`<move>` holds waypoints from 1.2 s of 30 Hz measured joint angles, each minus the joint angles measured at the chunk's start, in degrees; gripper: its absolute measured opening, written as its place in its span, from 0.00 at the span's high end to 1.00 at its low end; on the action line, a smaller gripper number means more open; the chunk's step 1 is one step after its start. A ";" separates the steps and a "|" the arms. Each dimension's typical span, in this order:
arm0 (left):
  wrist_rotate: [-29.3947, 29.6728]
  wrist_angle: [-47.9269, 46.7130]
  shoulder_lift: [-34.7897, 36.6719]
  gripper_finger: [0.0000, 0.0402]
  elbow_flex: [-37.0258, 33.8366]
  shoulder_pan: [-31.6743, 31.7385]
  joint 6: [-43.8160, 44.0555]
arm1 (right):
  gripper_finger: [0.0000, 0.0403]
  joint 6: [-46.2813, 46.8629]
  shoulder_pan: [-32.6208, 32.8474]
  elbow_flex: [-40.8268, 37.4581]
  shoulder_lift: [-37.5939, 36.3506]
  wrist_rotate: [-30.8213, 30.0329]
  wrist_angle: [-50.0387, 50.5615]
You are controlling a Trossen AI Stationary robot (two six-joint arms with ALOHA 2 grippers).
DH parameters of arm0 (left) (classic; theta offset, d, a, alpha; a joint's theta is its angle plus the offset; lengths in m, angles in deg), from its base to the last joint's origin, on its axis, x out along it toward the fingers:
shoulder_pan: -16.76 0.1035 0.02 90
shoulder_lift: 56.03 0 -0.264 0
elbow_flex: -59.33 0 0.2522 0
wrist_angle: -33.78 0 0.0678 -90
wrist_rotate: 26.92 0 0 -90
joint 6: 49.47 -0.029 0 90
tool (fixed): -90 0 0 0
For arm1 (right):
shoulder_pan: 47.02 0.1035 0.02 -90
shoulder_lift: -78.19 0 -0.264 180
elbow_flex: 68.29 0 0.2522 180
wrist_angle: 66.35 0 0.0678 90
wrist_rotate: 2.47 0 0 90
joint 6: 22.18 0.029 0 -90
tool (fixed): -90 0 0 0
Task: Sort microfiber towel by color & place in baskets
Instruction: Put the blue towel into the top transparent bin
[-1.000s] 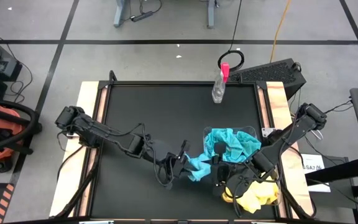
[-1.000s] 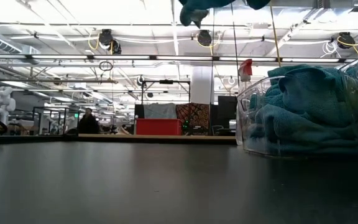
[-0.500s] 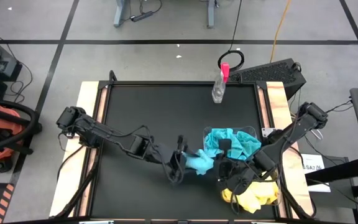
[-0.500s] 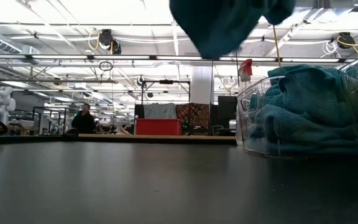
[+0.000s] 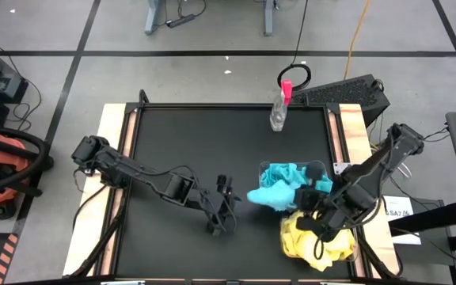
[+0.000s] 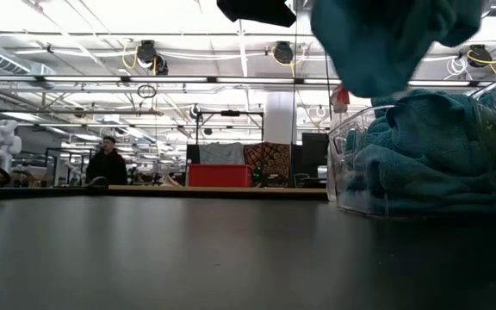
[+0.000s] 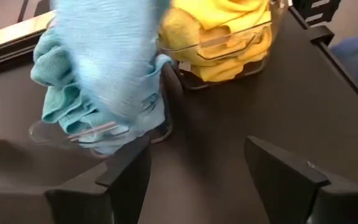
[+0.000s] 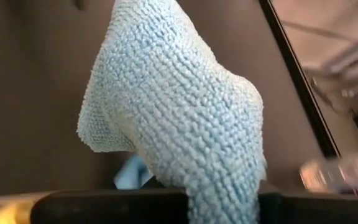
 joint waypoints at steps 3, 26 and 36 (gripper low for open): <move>-0.02 0.03 0.00 0.35 0.00 -0.42 0.01 | 0.98 7.38 0.74 0.00 -1.51 0.72 7.97; 0.02 0.66 0.00 0.35 -0.02 -1.02 1.55 | 0.97 29.03 -1.11 -9.15 -2.96 22.15 25.13; 0.10 4.44 -0.65 0.35 -3.66 -0.98 1.66 | 0.97 21.13 -10.99 -24.64 -2.96 26.48 4.46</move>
